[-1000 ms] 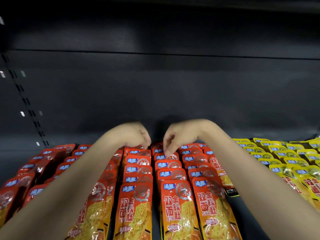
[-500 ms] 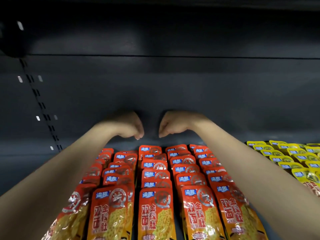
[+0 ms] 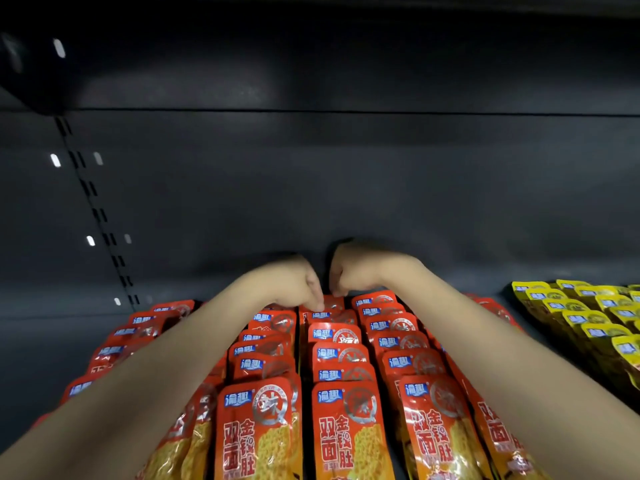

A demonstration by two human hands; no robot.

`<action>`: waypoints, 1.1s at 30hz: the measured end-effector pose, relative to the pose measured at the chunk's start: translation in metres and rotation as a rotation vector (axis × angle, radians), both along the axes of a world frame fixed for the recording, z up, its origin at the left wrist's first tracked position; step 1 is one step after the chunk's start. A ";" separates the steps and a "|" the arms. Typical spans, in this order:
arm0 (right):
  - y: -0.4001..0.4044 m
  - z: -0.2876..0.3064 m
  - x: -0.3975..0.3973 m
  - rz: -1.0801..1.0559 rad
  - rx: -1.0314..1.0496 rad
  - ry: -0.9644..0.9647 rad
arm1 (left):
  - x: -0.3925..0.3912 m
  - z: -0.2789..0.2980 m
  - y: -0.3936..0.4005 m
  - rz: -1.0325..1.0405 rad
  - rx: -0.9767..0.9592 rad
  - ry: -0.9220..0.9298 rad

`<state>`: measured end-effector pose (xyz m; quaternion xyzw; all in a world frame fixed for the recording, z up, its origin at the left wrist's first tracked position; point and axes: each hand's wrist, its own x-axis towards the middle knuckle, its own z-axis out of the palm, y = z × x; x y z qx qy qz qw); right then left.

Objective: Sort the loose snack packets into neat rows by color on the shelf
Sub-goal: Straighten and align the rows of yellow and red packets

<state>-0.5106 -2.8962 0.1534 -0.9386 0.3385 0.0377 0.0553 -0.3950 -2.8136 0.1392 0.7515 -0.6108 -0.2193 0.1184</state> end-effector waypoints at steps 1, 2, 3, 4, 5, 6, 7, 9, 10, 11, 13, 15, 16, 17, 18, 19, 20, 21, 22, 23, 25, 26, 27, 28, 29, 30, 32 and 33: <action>0.001 -0.001 -0.001 0.012 0.022 0.013 | -0.001 0.000 0.000 0.003 0.009 0.003; 0.001 -0.001 -0.001 0.022 0.045 0.021 | -0.002 0.000 -0.001 0.007 0.015 0.002; 0.002 0.000 -0.002 0.033 0.067 0.026 | -0.003 0.000 -0.001 0.011 0.024 -0.001; 0.002 0.001 -0.003 0.042 0.091 0.028 | -0.003 0.000 -0.001 0.015 0.033 -0.002; 0.002 0.001 -0.004 0.051 0.115 0.029 | -0.002 0.001 -0.001 0.022 0.042 0.005; 0.002 0.002 -0.005 0.057 0.140 0.025 | -0.001 0.001 -0.001 0.030 0.048 0.019; 0.001 0.002 -0.006 0.062 0.164 0.017 | 0.000 0.002 0.000 0.036 0.056 0.032; 0.000 0.003 -0.007 0.077 0.199 -0.006 | 0.002 0.003 0.001 0.041 0.069 0.049; 0.000 0.004 -0.008 0.084 0.208 -0.013 | 0.003 0.003 0.001 0.042 0.069 0.056; -0.001 0.004 -0.008 0.089 0.213 -0.018 | 0.003 0.003 0.001 0.040 0.067 0.065; -0.002 0.004 -0.008 0.097 0.217 -0.024 | 0.003 0.003 0.002 0.036 0.053 0.079; -0.002 0.005 -0.008 0.102 0.207 -0.026 | 0.003 0.002 0.003 0.031 0.037 0.083; -0.002 0.006 -0.008 0.104 0.199 -0.027 | 0.003 0.002 0.003 0.030 0.029 0.084; -0.002 0.006 -0.009 0.106 0.192 -0.029 | 0.002 0.003 0.004 0.025 0.022 0.082; -0.001 0.008 -0.009 0.110 0.187 -0.030 | 0.002 0.004 0.005 0.021 0.022 0.076; -0.001 0.009 -0.009 0.115 0.187 -0.029 | 0.002 0.005 0.005 0.019 0.027 0.067; 0.000 0.011 -0.010 0.121 0.188 -0.025 | 0.002 0.005 0.006 0.020 0.032 0.062; 0.000 0.012 -0.010 0.125 0.188 -0.018 | 0.002 0.006 0.006 0.020 0.033 0.065; 0.000 0.013 -0.010 0.129 0.185 -0.009 | 0.002 0.007 0.007 0.020 0.032 0.073; 0.001 0.014 -0.011 0.131 0.178 -0.001 | 0.002 0.008 0.007 0.018 0.030 0.077; 0.002 0.014 -0.010 0.128 0.159 0.011 | 0.002 0.009 0.008 0.018 0.032 0.076; 0.002 0.013 -0.010 0.122 0.153 0.012 | 0.002 0.008 0.008 0.021 0.034 0.074; 0.002 0.011 -0.009 0.112 0.151 0.012 | 0.002 0.008 0.008 0.025 0.034 0.073; 0.002 0.010 -0.009 0.101 0.149 0.011 | 0.002 0.007 0.008 0.030 0.035 0.070; 0.002 0.009 -0.009 0.086 0.148 0.009 | 0.002 0.006 0.008 0.033 0.032 0.068; 0.002 0.007 -0.010 0.071 0.147 0.008 | 0.003 0.005 0.008 0.036 0.031 0.067; 0.002 0.006 -0.011 0.048 0.152 0.021 | 0.003 0.002 0.008 0.046 0.041 0.070; 0.002 0.005 -0.012 0.039 0.155 0.031 | 0.003 0.002 0.009 0.050 0.045 0.073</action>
